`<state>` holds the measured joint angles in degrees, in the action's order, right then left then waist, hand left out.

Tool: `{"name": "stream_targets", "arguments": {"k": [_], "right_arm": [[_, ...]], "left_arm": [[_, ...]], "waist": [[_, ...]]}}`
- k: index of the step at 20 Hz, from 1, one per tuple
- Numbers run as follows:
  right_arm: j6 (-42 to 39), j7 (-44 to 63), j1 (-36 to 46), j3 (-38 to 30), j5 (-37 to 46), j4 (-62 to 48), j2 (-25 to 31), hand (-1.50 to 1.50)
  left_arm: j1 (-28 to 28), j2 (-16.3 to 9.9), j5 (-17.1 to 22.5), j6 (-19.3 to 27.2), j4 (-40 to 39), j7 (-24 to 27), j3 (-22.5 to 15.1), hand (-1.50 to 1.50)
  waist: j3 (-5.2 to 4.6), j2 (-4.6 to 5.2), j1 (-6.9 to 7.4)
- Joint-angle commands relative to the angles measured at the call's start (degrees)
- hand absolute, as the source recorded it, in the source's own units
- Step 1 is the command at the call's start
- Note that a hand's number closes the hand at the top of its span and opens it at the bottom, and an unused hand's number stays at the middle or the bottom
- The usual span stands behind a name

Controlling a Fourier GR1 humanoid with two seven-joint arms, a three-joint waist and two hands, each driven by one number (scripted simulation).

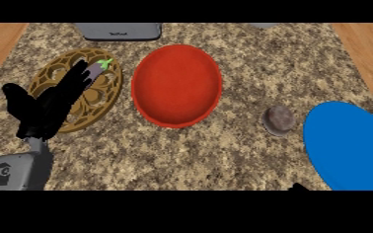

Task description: Pick the bell pepper from the plate and place it in the bowl

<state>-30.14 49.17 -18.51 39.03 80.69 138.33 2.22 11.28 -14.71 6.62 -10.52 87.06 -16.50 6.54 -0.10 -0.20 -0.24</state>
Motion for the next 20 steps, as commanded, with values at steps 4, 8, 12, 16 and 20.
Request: {"name": "stream_targets", "arguments": {"k": [4,8,12,16,20], "right_arm": [[-15.00,15.17,13.28,10.70,4.20,8.49,-2.16,1.50],[-12.51,19.70,21.04,11.39,-0.77,3.37,-2.17,1.50],[-5.13,18.68,19.94,11.39,-4.86,5.12,-2.06,1.50],[0.86,19.58,22.75,8.46,-6.76,0.00,-2.00,1.50],[1.70,19.31,26.27,6.80,-7.07,-1.04,-1.95,1.50]], "left_arm": [[-1.07,0.25,0.05,-0.51,1.43,-0.27,-0.21,0.00],[2.42,-0.48,0.20,-1.40,-2.71,0.52,0.55,0.00],[1.43,1.36,-1.02,0.20,-1.66,1.55,-0.54,0.00],[2.65,-0.42,1.11,-2.20,-0.93,-0.28,0.26,0.00],[2.63,0.03,0.15,-2.55,-2.17,1.11,-0.70,0.00]], "waist": [[-0.06,0.14,0.90],[-0.13,0.51,0.99],[-0.13,0.59,1.19],[-0.13,0.93,2.50],[-0.23,1.29,2.93]]}}
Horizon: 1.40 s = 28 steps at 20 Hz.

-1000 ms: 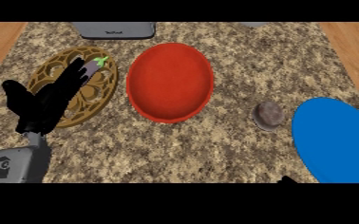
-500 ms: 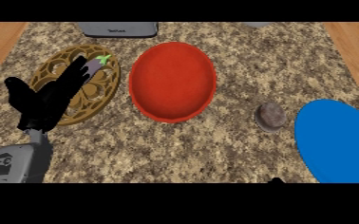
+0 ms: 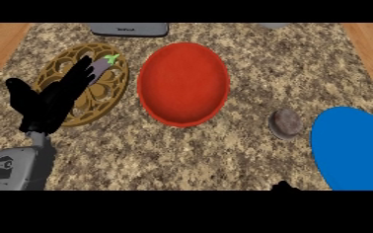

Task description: Pick the bell pepper from the plate and place it in the bowl

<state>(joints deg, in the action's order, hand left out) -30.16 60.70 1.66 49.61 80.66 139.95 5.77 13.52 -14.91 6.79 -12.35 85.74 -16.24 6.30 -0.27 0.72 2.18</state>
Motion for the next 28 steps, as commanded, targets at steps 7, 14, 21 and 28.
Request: {"name": "stream_targets", "arguments": {"k": [7,14,21,28], "right_arm": [[7.73,6.90,9.14,-5.48,-5.63,-7.39,-5.42,1.50],[10.96,5.42,9.92,-9.94,-5.82,-11.07,-5.41,1.50],[18.10,4.11,26.23,-25.40,-15.69,-31.25,-5.70,1.50],[26.64,-4.57,40.83,-36.74,-27.48,-56.71,-5.75,1.50]], "left_arm": [[2.27,0.78,-0.51,-0.05,0.50,-0.76,-1.48,0.00],[2.93,1.80,-1.39,0.38,0.31,-1.04,-2.84,0.00],[3.61,2.37,-1.20,0.38,-1.16,-0.03,-2.62,0.00],[4.47,1.81,-1.30,0.24,-1.40,-0.80,-2.37,0.00]], "waist": [[-0.01,0.65,1.81],[0.00,1.32,3.31],[0.15,1.22,3.75],[0.26,1.34,4.13]]}}
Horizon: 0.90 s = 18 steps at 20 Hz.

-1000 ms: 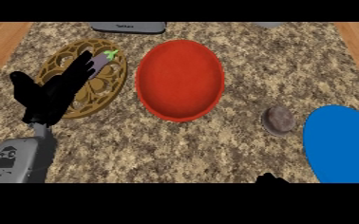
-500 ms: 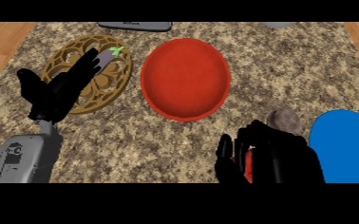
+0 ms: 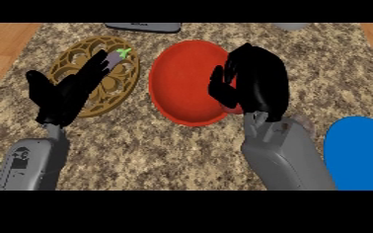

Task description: Pick the bell pepper from the plate and place it in the bowl

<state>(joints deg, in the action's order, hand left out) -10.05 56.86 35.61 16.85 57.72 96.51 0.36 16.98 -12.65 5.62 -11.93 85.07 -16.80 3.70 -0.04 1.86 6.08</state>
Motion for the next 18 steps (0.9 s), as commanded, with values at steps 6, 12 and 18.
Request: {"name": "stream_targets", "arguments": {"k": [6,12,18], "right_arm": [[17.63,-2.99,13.51,-10.82,-15.89,-27.89,-0.35,1.50],[31.34,-14.05,18.28,-14.21,-23.35,-41.15,-0.36,-1.50],[39.08,-25.10,26.13,-17.12,-25.02,-54.03,-0.36,-1.50]], "left_arm": [[0.26,0.60,-0.62,-0.09,-1.28,1.58,-0.46,0.00],[1.62,0.86,-0.56,-0.09,-1.26,0.44,-0.86,0.00],[0.45,1.45,-0.35,0.61,-0.56,0.04,-0.62,0.00]], "waist": [[0.07,0.49,1.35],[0.13,0.82,2.05],[0.07,0.16,0.75]]}}
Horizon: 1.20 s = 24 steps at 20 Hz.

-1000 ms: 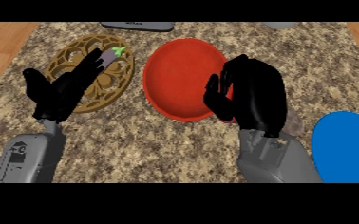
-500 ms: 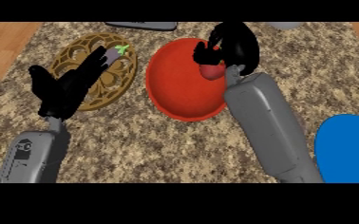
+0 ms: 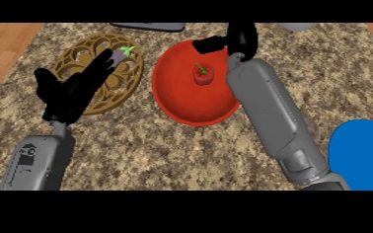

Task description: Pick the bell pepper from the plate and place it in the bowl

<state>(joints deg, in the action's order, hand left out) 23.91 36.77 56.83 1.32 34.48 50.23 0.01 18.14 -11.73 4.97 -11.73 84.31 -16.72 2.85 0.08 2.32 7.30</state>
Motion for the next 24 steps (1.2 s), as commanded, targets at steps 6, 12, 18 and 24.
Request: {"name": "stream_targets", "arguments": {"k": [6,12,18,24], "right_arm": [[17.00,-9.35,10.09,-3.03,-0.68,-16.32,-0.01,-1.50],[21.66,-12.19,7.59,-4.88,0.62,-17.83,1.15,-1.50],[10.22,-13.32,-3.82,1.72,1.38,2.38,5.67,-1.50],[3.62,-12.02,-18.65,8.22,-0.54,27.78,5.97,-1.50]], "left_arm": [[-2.53,-1.39,0.68,-0.95,-0.63,1.58,1.95,0.00],[-1.07,-2.10,1.40,1.02,-0.35,-2.19,4.38,0.00],[-8.13,-3.20,2.35,-0.51,3.27,-0.35,5.96,0.00],[-10.14,-6.01,4.11,-2.55,2.65,1.09,9.23,0.00]], "waist": [[-0.11,-1.02,-2.46],[-0.07,-2.06,-6.40],[-0.08,-3.09,-8.64],[-0.09,-3.78,-10.81]]}}
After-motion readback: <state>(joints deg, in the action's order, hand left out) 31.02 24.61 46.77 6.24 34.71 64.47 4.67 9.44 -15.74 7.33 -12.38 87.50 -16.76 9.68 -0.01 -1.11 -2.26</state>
